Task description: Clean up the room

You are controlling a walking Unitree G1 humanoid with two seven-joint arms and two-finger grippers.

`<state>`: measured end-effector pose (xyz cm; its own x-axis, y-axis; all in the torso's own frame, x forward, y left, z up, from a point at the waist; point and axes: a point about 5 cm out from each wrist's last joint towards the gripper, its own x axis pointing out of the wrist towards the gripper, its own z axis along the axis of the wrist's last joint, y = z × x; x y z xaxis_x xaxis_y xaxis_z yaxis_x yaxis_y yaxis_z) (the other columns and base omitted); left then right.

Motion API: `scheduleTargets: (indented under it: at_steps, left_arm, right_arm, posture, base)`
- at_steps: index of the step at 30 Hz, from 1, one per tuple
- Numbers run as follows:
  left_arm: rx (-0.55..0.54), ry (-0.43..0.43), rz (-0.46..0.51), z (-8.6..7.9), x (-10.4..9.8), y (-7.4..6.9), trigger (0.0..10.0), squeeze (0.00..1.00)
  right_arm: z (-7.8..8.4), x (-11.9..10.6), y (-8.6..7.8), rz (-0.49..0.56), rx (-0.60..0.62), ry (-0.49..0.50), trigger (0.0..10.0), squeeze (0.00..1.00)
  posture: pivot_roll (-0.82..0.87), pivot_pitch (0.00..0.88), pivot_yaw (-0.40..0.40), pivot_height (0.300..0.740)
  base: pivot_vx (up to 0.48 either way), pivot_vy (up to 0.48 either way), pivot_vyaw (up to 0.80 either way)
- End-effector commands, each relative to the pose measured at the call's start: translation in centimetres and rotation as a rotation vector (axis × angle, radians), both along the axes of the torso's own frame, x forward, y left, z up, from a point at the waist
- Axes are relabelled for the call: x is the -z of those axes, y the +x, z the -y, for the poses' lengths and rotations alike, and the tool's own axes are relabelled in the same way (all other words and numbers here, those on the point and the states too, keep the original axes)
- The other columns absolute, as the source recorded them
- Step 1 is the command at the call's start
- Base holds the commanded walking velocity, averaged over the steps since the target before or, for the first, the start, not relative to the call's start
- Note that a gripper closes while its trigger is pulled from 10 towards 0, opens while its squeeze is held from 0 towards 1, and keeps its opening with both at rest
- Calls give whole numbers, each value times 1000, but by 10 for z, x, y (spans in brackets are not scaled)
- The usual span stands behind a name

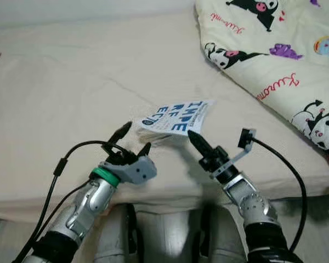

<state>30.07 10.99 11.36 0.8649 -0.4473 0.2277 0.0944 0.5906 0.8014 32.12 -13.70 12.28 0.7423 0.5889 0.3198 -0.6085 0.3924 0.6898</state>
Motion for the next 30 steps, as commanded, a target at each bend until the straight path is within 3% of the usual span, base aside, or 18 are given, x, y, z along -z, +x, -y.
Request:
scheduleTargets:
  at_steps: [1, 5, 11, 17, 21, 22, 23, 30]
  left_arm:
    - [4, 27, -26, 3, 9, -3, 10000, 0]
    - [-5, 62, -14, 16, 13, 2, 10000, 0]
    - [-60, 23, 54, 18, 5, 8, 10000, 0]
    - [-181, -36, 164, 10, -13, 19, 10000, 0]
    - [-210, -54, 181, 5, -16, 21, 10000, 0]
    - [-213, -55, 178, 4, -16, 21, 3412, 0]
    - [-206, -52, 164, 4, -13, 21, 0, 0]
    - [-191, -40, 119, 5, -3, 19, 0, 0]
  right_arm:
    - [-8, -10, -1, 41, -44, 19, 0, 0]
    - [-26, -28, -10, 86, -156, 36, 0, 0]
    - [-39, -29, -18, 72, -219, 41, 0, 0]
    - [-51, -20, -27, 26, -269, 27, 0, 0]
    - [-52, -18, -29, 11, -273, 27, 0, 0]
    - [-51, -18, -30, 6, -274, 27, 0, 0]
    - [-50, -19, -31, 3, -270, 27, 0, 0]
    - [-46, -21, -29, -1, -252, 19, 0, 0]
  posture:
    - [-6, 169, 97, 612]
    - [-15, 166, 86, 612]
    - [-16, 161, 75, 612]
    - [-14, 156, 63, 612]
    - [-15, 153, 60, 612]
    - [-15, 152, 60, 612]
    - [-16, 147, 60, 612]
    - [-18, 139, 58, 612]
  base:
    - [0, 0, 0]
    - [0, 0, 0]
    - [0, 0, 0]
    - [0, 0, 0]
    - [0, 0, 0]
    - [0, 0, 0]
    - [0, 0, 0]
    - [0, 0, 0]
